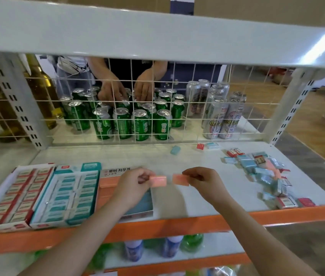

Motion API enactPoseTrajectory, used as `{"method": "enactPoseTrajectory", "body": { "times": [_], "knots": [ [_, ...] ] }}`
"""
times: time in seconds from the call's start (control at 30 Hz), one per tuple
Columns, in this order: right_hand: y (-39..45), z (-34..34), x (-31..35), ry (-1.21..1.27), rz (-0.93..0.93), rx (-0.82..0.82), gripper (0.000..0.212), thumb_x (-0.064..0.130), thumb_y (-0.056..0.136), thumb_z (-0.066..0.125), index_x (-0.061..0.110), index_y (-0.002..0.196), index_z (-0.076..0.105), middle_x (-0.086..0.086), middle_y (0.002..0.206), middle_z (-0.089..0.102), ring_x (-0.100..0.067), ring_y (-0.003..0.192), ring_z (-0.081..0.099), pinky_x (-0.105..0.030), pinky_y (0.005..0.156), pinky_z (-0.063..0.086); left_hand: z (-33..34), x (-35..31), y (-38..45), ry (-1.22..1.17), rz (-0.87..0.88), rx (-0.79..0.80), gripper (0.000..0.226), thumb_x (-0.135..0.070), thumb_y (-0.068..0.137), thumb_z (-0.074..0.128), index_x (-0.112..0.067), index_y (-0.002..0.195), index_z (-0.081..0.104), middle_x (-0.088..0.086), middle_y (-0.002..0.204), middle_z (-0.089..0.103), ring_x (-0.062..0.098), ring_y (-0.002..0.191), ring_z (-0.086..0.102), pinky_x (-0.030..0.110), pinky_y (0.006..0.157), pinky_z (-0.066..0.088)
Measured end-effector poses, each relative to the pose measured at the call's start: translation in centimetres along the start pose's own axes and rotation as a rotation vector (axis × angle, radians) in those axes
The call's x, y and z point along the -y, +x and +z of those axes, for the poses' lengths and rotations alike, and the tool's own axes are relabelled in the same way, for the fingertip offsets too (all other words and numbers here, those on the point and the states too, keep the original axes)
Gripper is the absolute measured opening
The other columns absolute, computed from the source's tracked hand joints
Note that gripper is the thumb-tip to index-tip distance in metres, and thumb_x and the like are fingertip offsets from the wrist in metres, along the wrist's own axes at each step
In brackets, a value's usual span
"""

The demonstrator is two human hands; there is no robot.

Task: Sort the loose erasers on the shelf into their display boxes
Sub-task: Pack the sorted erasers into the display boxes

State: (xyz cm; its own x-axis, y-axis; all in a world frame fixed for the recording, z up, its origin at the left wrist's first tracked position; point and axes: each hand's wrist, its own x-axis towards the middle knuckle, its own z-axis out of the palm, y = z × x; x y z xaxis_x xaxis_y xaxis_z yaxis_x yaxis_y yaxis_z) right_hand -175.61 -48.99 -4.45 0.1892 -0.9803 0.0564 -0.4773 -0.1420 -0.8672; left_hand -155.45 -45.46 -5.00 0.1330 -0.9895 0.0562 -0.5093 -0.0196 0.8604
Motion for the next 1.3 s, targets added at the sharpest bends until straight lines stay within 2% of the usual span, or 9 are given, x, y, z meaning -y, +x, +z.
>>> {"method": "enactPoseTrajectory", "body": {
  "times": [0.17,0.3,0.43,0.73,0.83,0.97,1.03,1.17,1.3],
  "knots": [
    [0.4,3.4,2.0,-0.092,-0.057,0.046,0.025,0.0,0.085,0.055,0.008,0.103,0.07,0.003,0.092,0.065,-0.008,0.085,0.058,-0.002,0.069,0.04,-3.3,1.4,-1.4,0.055,-0.028,-0.099,0.023,-0.003,0.084,0.063,-0.015,0.102,0.068,-0.002,0.104,0.065,0.009,0.092,0.059,0.019,0.083,0.046],
    [0.9,6.1,3.1,-0.172,-0.088,0.076,0.025,0.002,0.086,0.053,0.009,0.104,0.07,-0.002,0.102,0.068,-0.008,0.086,0.057,-0.001,0.066,0.037,-5.5,2.4,-2.5,0.177,-0.043,-0.169,0.027,-0.006,0.086,0.061,-0.015,0.111,0.065,-0.004,0.108,0.062,0.007,0.094,0.056,0.017,0.082,0.041],
    [1.1,8.4,4.0,-0.217,-0.092,0.114,0.024,0.004,0.087,0.054,0.008,0.104,0.069,-0.004,0.102,0.068,-0.007,0.083,0.054,-0.004,0.06,0.036,-7.0,3.5,-3.1,0.252,-0.054,-0.215,0.026,-0.009,0.088,0.059,-0.015,0.112,0.064,0.0,0.114,0.064,0.006,0.094,0.054,0.017,0.083,0.04],
    [1.4,11.7,4.9,-0.259,-0.084,0.203,0.024,0.003,0.086,0.054,0.008,0.107,0.064,-0.006,0.109,0.064,-0.009,0.086,0.052,-0.011,0.074,0.037,-7.7,5.2,-3.5,0.5,-0.028,-0.233,0.026,-0.019,0.091,0.055,-0.019,0.116,0.059,-0.002,0.119,0.059,0.008,0.104,0.057,0.018,0.086,0.044],
    [1.3,12.0,4.9,-0.341,-0.12,0.238,0.026,0.003,0.083,0.055,0.008,0.108,0.064,-0.006,0.109,0.062,-0.012,0.086,0.054,-0.012,0.075,0.039,-7.9,5.4,-3.3,0.562,0.016,-0.208,0.027,-0.02,0.092,0.054,-0.018,0.119,0.059,-0.002,0.121,0.057,0.009,0.104,0.057,0.019,0.088,0.046],
    [1.3,12.1,4.8,-0.476,-0.18,0.253,0.028,0.003,0.085,0.051,0.008,0.107,0.066,-0.008,0.112,0.058,-0.021,0.1,0.057,-0.019,0.085,0.041,-8.2,5.9,-3.0,0.687,0.105,-0.127,0.026,-0.028,0.093,0.05,-0.018,0.115,0.062,-0.003,0.115,0.056,0.008,0.098,0.054,0.016,0.082,0.04],
    [1.4,12.3,4.9,-0.516,-0.21,0.254,0.027,0.005,0.086,0.05,0.008,0.108,0.066,-0.007,0.112,0.056,-0.021,0.1,0.056,-0.02,0.086,0.04,-8.5,6.1,-2.9,0.72,0.127,-0.083,0.029,-0.033,0.092,0.053,-0.02,0.116,0.062,-0.004,0.114,0.056,0.009,0.1,0.052,0.019,0.086,0.041],
    [1.6,12.8,5.2,-0.54,-0.245,0.257,0.027,0.005,0.085,0.049,0.008,0.107,0.064,-0.007,0.112,0.054,-0.022,0.099,0.055,-0.013,0.076,0.034,-9.0,6.0,-2.6,0.821,0.149,-0.016,0.036,-0.04,0.091,0.052,-0.021,0.12,0.058,-0.004,0.117,0.054,0.012,0.108,0.049,0.025,0.093,0.04],
    [1.9,12.9,5.2,-0.553,-0.266,0.271,0.027,0.006,0.084,0.051,0.01,0.107,0.063,-0.005,0.109,0.052,-0.02,0.09,0.053,-0.015,0.07,0.03,-8.9,5.8,-2.4,0.871,0.161,-0.01,0.034,-0.04,0.092,0.05,-0.021,0.12,0.058,-0.004,0.118,0.053,0.014,0.11,0.048,0.026,0.093,0.039]
  ]
}}
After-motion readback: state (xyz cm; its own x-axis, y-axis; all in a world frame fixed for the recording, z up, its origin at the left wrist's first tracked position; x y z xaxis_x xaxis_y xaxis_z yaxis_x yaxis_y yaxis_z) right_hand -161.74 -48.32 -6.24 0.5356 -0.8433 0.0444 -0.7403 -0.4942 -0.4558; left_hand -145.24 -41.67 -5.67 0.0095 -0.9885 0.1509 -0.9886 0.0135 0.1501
